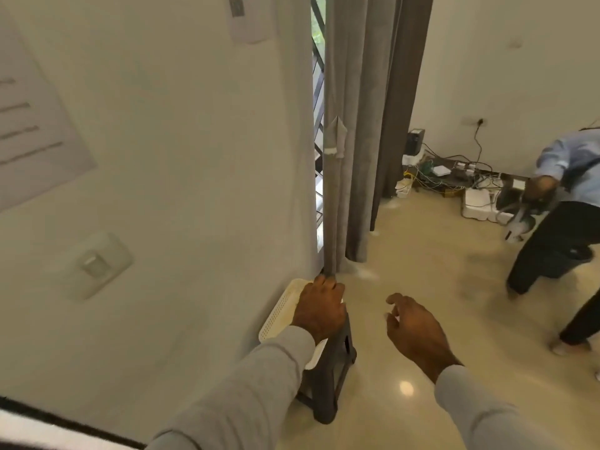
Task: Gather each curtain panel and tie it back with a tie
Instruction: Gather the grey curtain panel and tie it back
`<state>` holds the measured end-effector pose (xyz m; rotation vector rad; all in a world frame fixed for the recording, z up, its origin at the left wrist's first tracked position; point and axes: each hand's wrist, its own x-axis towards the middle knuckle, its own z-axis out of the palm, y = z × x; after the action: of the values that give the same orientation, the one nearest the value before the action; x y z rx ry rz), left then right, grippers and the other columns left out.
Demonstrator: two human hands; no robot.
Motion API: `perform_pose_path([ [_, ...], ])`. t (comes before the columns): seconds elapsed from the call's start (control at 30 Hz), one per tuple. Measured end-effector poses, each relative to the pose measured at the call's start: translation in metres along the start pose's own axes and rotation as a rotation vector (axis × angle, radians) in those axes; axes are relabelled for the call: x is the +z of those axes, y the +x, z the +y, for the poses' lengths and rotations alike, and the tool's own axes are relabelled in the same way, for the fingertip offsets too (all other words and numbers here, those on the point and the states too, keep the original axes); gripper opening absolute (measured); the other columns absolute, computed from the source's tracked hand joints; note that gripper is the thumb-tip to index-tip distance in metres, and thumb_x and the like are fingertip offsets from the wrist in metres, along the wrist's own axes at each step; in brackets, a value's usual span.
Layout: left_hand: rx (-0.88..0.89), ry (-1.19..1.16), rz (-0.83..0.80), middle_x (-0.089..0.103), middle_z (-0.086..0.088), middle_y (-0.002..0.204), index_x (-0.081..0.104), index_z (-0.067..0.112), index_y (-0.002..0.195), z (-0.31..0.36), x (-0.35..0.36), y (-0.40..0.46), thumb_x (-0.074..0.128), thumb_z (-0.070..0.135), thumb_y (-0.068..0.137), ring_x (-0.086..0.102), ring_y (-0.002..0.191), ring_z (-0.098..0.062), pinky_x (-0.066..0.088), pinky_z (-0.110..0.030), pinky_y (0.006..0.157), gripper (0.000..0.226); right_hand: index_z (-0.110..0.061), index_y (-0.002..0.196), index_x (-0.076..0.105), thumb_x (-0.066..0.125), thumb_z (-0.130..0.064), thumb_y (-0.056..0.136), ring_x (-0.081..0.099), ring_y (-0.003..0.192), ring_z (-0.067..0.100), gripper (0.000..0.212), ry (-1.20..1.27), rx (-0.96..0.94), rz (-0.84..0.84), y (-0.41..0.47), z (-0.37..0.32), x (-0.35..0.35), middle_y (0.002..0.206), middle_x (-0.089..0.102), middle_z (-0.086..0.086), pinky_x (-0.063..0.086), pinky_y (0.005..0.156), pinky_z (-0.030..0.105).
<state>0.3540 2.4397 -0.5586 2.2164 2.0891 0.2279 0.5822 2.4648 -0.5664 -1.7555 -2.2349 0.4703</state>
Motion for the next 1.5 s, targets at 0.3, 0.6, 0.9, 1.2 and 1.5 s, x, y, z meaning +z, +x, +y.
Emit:
perform_pose_path([
  [0.3, -0.100, -0.014, 0.200, 0.073, -0.007, 0.119, 0.071, 0.017, 0.121, -0.005, 0.037, 0.203, 0.062, 0.039, 0.101, 0.068, 0.107, -0.029, 0.057, -0.042, 0.094, 0.031, -0.028, 0.134, 0.058, 0.057, -0.031, 0.101, 0.068, 0.103, 0.022, 0.033, -0.027, -0.118, -0.049, 0.215, 0.046, -0.010, 0.122, 0.068, -0.004, 0.051, 0.079, 0.030],
  [0.6, -0.243, -0.037, 0.238, 0.067, -0.008, 0.130, 0.066, 0.014, 0.131, 0.006, 0.000, 0.385, 0.053, 0.043, 0.107, 0.061, 0.120, -0.030, 0.052, -0.044, 0.106, 0.040, -0.026, 0.137, 0.055, 0.050, -0.031, 0.106, 0.065, 0.104, 0.022, 0.032, -0.068, -0.257, -0.131, 0.428, 0.075, -0.070, 0.128, 0.065, -0.001, 0.049, 0.079, 0.027],
  [0.9, -0.161, 0.276, 0.512, 0.072, -0.005, 0.122, 0.070, 0.018, 0.122, -0.064, -0.079, 0.576, 0.049, 0.044, 0.106, 0.066, 0.113, -0.031, 0.053, -0.048, 0.105, 0.036, -0.029, 0.128, 0.058, 0.056, -0.029, 0.103, 0.065, 0.095, 0.017, 0.026, 0.006, -0.416, 0.050, 0.657, 0.013, -0.136, 0.117, 0.065, -0.003, 0.061, 0.083, 0.036],
  [1.2, -0.075, 0.762, 0.914, 0.068, -0.011, 0.099, 0.070, 0.013, 0.101, -0.102, -0.334, 0.714, 0.067, 0.022, 0.087, 0.060, 0.096, -0.037, 0.042, -0.049, 0.083, 0.016, -0.013, 0.109, 0.062, 0.056, -0.026, 0.096, 0.065, 0.093, 0.037, 0.019, 0.294, -0.739, 0.424, 0.840, -0.133, -0.312, 0.105, 0.068, 0.014, 0.043, 0.076, 0.034],
  [1.5, -0.329, 1.172, 1.076, 0.067, -0.012, 0.098, 0.067, 0.013, 0.099, -0.070, -0.552, 0.754, 0.062, 0.019, 0.080, 0.060, 0.096, -0.038, 0.040, -0.048, 0.083, 0.021, -0.017, 0.121, 0.065, 0.056, -0.020, 0.090, 0.068, 0.101, 0.038, 0.032, 0.534, -1.060, 0.731, 0.917, -0.248, -0.506, 0.111, 0.072, 0.011, 0.056, 0.087, 0.045],
])
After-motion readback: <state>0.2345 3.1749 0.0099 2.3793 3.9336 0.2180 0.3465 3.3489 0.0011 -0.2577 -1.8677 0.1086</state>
